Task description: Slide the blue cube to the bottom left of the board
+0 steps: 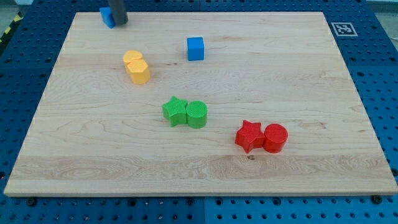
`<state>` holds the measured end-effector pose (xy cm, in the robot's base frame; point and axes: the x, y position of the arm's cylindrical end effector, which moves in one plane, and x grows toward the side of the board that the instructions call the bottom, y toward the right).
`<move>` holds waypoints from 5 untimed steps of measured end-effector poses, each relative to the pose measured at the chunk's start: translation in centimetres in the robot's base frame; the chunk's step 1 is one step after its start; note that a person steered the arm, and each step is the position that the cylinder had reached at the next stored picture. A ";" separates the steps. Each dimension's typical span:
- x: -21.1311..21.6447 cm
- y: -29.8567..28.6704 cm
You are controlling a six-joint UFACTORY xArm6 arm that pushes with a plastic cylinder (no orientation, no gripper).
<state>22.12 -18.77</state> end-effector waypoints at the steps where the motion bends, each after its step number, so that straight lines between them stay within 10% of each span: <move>1: 0.4 0.8; 5: 9.2 14.7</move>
<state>31.29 -4.06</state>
